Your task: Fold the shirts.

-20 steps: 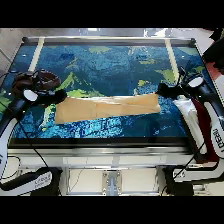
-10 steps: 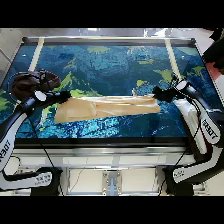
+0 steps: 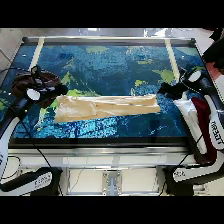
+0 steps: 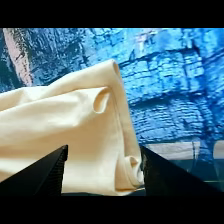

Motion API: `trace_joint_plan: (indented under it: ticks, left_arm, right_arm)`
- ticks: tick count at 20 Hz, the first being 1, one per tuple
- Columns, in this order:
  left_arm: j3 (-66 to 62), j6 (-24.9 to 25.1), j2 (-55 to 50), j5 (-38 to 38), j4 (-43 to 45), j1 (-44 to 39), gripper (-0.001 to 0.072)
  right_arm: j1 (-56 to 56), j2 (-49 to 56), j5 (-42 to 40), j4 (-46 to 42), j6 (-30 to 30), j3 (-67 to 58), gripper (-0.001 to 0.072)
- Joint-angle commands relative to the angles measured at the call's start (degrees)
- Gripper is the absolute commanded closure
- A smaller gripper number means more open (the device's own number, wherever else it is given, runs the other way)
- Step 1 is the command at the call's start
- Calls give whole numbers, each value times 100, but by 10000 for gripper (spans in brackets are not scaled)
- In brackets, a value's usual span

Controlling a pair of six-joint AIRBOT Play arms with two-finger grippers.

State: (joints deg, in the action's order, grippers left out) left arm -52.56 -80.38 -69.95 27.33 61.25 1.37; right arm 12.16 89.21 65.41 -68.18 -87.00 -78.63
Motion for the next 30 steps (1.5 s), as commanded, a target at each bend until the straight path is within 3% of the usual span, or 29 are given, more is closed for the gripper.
trace_joint_plan:
  ticks: [1, 4, 7, 9, 13, 22, 23, 25, 26, 27, 29, 30]
  left_arm:
    - [-13, 461, 638, 94, 24, -201, 179]
    - [-212, 461, 649, 387, 26, -625, 180]
    - [-472, 461, 385, 398, 26, -1008, 220]
    - [-566, 481, 201, 391, 24, -1180, 220]
    - [-566, 481, -44, 372, 20, -1416, 220]
    - [-564, 476, -437, 354, 0, -1563, 221]
    - [-564, 479, -516, 354, 0, -1563, 221]
    - [-564, 476, -678, 356, -2, -1569, 221]
    - [-564, 479, -758, 356, -2, -1582, 221]
    - [-564, 479, -841, 361, -4, -1611, 222]
    - [-564, 476, -994, 387, -114, -1735, 231]
    - [-564, 476, -1062, 396, -199, -1840, 291]
  right_arm:
    - [437, -197, 776, -149, 98, -219, 199]
    - [841, 376, 1554, 763, 584, -216, 198]
    - [927, 1029, 1572, 1753, 1377, -219, 190]
    - [925, 1292, 1263, 1974, 1663, -219, 96]
    - [922, 1611, 850, 1967, 1755, -219, 92]
    - [372, 1895, 898, 1976, 1773, -214, 108]
    - [245, 1895, 896, 1978, 1770, -214, 146]
    - [17, 1895, 942, 1998, 1768, -214, 313]
    - [-72, 1886, 1027, 2057, 1768, -214, 469]
    - [-129, 1862, 1167, 2159, 1768, -221, 676]
    - [-136, 1729, 1661, 2503, 1770, -232, 696]
    - [-107, 1617, 1958, 2568, 1768, -289, 696]
